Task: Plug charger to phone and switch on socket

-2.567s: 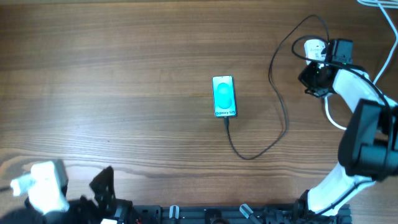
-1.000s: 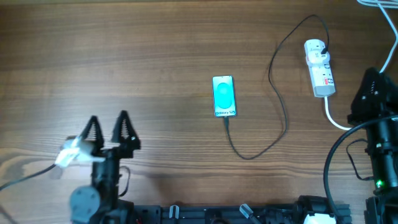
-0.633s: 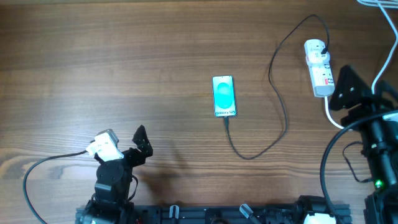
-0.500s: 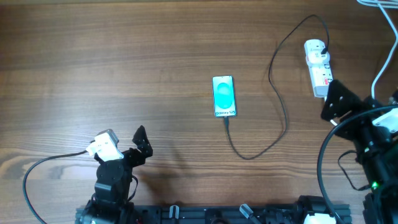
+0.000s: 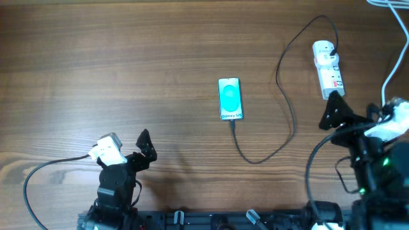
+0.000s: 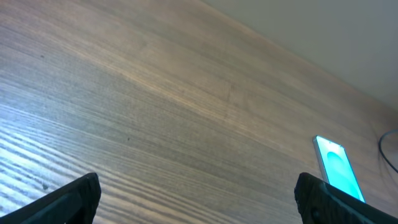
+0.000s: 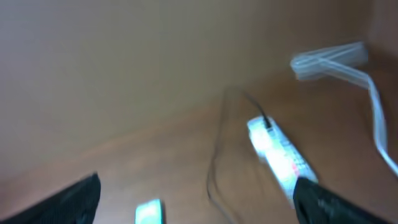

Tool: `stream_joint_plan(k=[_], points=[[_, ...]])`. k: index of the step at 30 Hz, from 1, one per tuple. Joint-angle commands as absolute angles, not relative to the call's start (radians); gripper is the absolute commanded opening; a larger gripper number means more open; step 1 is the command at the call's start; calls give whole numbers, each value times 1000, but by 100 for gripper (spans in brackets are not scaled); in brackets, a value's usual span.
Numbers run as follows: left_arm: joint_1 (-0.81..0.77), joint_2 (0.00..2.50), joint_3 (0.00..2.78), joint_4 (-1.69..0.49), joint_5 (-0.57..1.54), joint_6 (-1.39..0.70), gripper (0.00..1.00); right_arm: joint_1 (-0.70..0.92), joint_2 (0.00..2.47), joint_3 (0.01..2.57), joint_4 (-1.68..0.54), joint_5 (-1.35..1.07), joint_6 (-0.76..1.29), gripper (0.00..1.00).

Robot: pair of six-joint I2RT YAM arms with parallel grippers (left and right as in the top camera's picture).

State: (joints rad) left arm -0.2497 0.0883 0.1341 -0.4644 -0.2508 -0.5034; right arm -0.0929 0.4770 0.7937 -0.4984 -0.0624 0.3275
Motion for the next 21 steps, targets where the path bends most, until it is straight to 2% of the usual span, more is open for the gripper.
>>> stream_joint_plan(k=[1,6,9,13,21], points=[[-253,90,134,-469,-263,-503,100,-88,311,529,-230,-173,237,100],[-253,90,134,-469,-263,-503,100,-88,167,228,149,-174,248,100],[-253,90,134,-469,-263,-503,100,-88,110,119,241,-173,265,99],[-253,90,134,-469,-263,-503,100,-88,60,15,244,-173,265,99],[-252,90,134,-469,-263,-503,100,-87,3,5,9,-144,262,100]])
